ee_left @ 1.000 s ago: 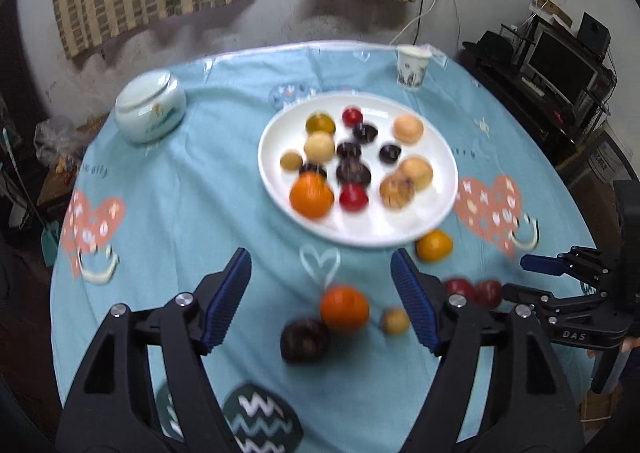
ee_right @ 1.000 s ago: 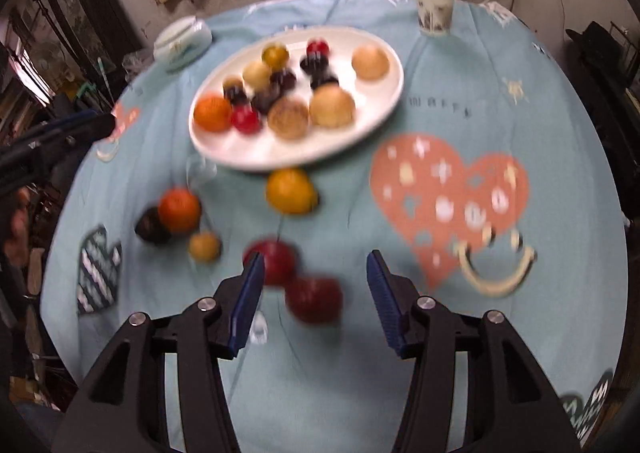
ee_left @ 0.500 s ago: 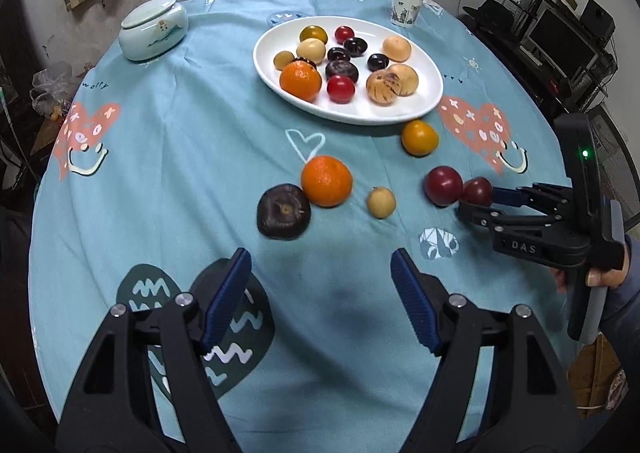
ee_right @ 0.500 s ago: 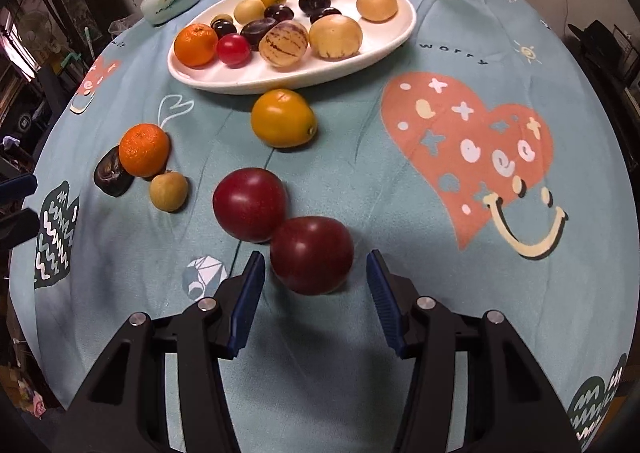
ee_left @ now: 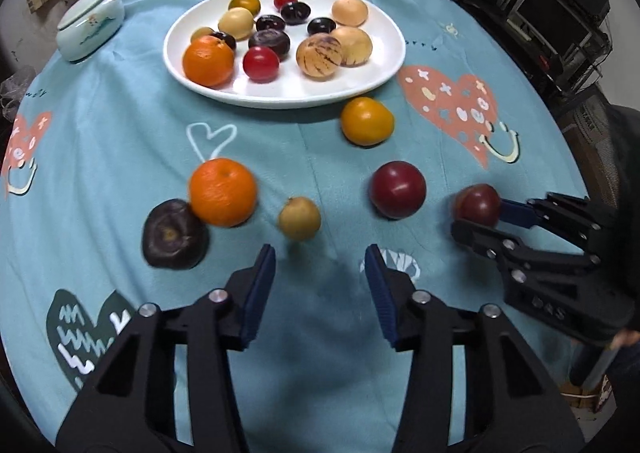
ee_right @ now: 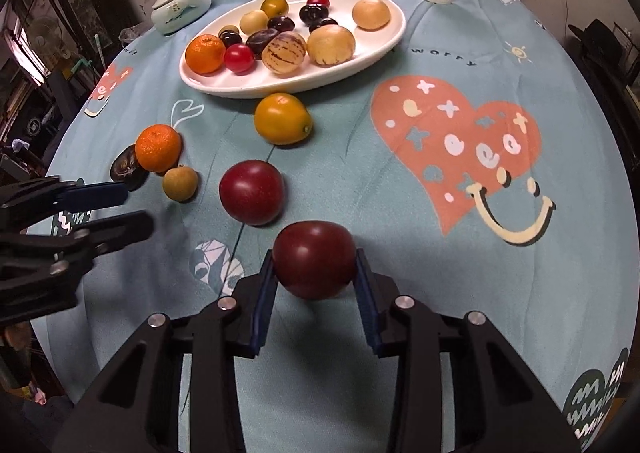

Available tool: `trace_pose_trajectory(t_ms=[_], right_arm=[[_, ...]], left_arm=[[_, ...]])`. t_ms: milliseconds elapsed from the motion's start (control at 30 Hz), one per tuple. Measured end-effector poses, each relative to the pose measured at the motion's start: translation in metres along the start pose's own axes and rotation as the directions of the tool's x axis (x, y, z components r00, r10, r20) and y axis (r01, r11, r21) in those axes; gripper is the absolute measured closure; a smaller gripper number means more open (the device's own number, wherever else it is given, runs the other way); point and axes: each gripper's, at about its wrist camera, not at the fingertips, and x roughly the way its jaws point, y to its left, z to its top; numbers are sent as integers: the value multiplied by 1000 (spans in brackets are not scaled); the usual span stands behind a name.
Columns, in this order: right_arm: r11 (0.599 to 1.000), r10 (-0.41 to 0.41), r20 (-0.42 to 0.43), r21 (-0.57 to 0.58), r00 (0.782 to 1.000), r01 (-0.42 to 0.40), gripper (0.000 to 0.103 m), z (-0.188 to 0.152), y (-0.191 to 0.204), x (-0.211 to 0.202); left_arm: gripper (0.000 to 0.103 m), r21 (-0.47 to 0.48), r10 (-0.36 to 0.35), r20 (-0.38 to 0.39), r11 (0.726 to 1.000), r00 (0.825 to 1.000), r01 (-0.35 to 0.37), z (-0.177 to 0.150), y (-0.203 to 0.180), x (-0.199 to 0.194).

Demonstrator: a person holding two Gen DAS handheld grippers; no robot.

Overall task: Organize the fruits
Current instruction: 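Grasp a dark red plum with right gripper while left gripper grasps a small tan fruit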

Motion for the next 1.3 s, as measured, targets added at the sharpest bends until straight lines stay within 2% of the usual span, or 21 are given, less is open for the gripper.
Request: trace_pose_trajectory(t_ms=[233, 367, 700, 867, 1100, 1300], right_arm=[[1000, 31, -1, 3, 1000, -31, 66, -4, -2, -4], [999, 44, -2, -2, 999, -44, 66, -2, 1, -2], [999, 42, -15, -10, 999, -42, 66, -6, 9, -1], [999, 40, -20, -5, 999, -40, 66, -13, 13, -4], [999, 41, -31, -21, 999, -42, 66, -28, 29, -10], [998, 49, -25, -41, 998, -50, 65, -39, 46, -21]], left_arm=[[64, -14, 42, -15, 999, 999, -42, 16, 2, 24], [76, -28, 39, -33, 999, 999, -40, 22, 9, 32], [77, -12, 13, -13, 1000, 1000, -13, 20, 10, 29], [77, 35, 44, -6, 998, 999, -44, 13, -2, 22], [77, 116, 70, 45, 990, 997, -74, -2, -20, -3], [77, 138, 65, 97, 987, 993, -78, -14, -24, -31]])
